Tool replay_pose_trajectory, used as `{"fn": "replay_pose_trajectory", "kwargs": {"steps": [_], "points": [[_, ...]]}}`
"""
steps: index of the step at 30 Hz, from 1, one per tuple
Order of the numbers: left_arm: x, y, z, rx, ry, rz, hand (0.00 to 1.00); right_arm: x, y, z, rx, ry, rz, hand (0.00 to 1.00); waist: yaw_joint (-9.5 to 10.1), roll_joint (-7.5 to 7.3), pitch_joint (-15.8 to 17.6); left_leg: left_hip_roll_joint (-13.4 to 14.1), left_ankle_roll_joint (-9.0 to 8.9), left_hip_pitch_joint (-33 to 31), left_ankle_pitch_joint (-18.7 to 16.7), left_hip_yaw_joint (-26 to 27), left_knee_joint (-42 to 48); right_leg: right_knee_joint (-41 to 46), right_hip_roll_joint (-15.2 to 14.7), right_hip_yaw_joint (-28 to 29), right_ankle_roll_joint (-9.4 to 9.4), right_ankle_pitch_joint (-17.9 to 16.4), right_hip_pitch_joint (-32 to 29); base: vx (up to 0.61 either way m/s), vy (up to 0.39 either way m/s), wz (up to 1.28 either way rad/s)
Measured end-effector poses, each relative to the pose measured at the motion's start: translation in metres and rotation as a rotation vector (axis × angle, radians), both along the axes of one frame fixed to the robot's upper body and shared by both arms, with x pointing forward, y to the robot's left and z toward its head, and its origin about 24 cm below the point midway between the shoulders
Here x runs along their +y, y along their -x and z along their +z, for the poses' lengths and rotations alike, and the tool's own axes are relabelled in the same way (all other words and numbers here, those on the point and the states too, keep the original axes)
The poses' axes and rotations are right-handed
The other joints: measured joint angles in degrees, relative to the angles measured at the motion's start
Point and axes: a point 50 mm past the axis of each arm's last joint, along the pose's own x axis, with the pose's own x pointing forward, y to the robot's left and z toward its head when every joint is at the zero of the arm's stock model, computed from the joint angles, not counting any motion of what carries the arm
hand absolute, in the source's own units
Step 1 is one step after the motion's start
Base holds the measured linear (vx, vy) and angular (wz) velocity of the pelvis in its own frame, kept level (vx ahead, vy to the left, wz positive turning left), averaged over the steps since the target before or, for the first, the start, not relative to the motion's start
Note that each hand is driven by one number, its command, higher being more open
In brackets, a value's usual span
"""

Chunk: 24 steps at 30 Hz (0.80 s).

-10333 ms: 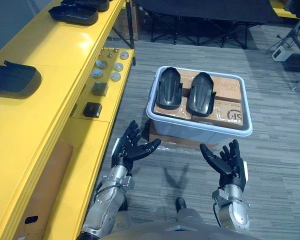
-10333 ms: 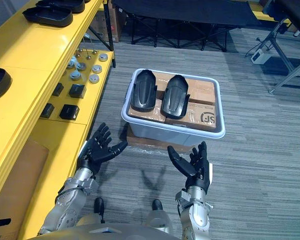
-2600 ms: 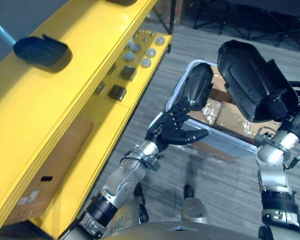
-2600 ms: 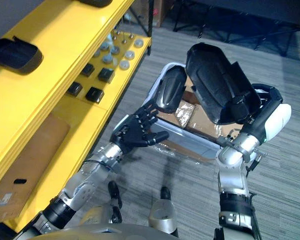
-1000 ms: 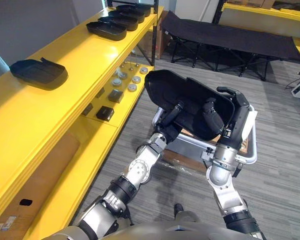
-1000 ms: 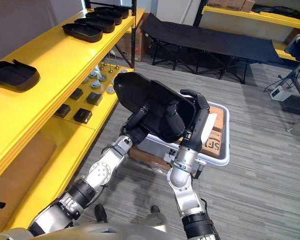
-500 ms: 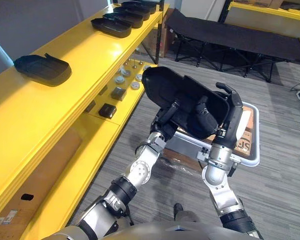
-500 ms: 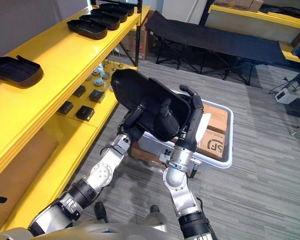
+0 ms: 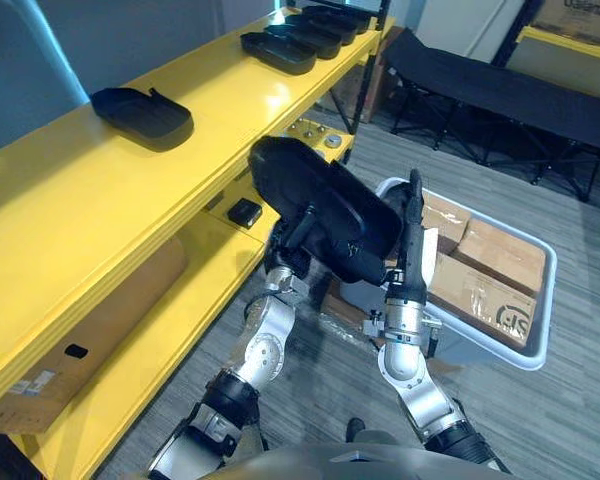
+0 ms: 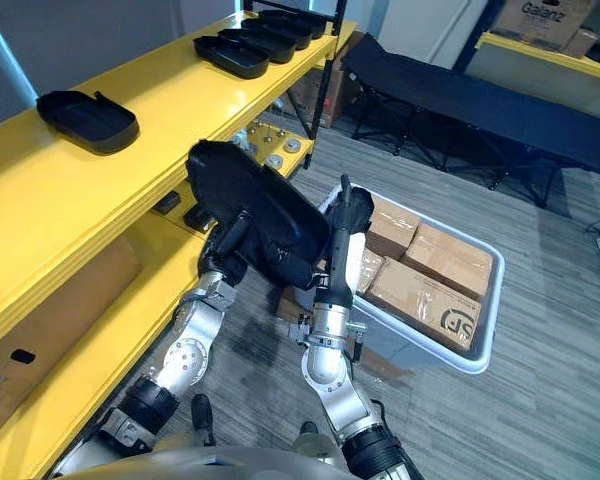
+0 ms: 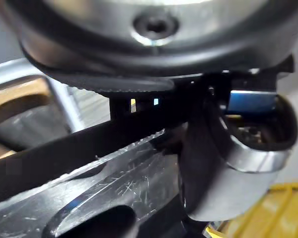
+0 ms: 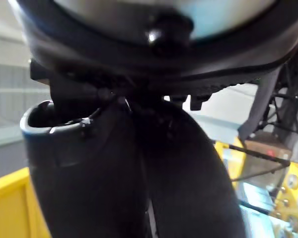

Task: Walk over and take three plastic housings, then place them on the shelf

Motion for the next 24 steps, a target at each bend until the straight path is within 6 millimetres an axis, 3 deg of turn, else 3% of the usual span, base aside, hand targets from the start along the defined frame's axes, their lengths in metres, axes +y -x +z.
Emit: {"fn": "replay_pose_trajectory", "kwargs": {"steps": [4,7,14,19,24], "points": [[0.039,0.006,0.019,-0.137,-0.416,0.288,0.0,0.012,0.001,-0.003,0.068,-0.019,0.237,1.0,0.05,0.01,0.0,0.3,-0.25,0.1,0.2,-0.6,0.0,0.2,0.5,-0.4,-0.48,-0.3,0.2,-0.01,-0.008,0.04],[0.056,0.008,0.028,-0.19,-0.562,0.421,0.0,0.011,0.001,-0.003,0.101,-0.088,0.313,1.0,0.88,0.06,-0.1,0.2,-0.33,0.2,0.2,-1.0,0.0,0.4,0.5,-1.3,-0.75,-0.7,0.5,-0.02,-0.007,0.15],[0.075,0.024,0.03,-0.228,-0.762,0.596,0.0,0.004,0.006,0.021,0.046,-0.272,0.483,1.0,1.45,0.2,-0.1,0.3,-0.05,0.2,0.0,-0.5,0.0,0.9,0.5,-0.6,-0.84,-0.8,-0.1,-0.01,-0.001,-0.02],[0.083,0.025,0.03,-0.239,-0.826,0.644,0.0,-0.013,0.009,0.02,0.057,-0.419,0.515,1.0,1.12,1.17,-1.0,0.3,-0.07,0.2,0.0,0.4,0.0,0.9,0.4,0.3,-0.77,-0.8,-0.4,0.01,-0.004,-0.1],[0.107,0.044,0.013,-0.178,-0.844,0.715,0.0,-0.038,0.011,0.014,0.091,-0.43,0.438,1.0,-0.13,2.83,-2.0,0.5,-0.28,0.2,0.0,0.8,0.0,0.8,0.5,0.7,-0.77,-0.8,-0.6,0.02,-0.01,-0.05]]}}
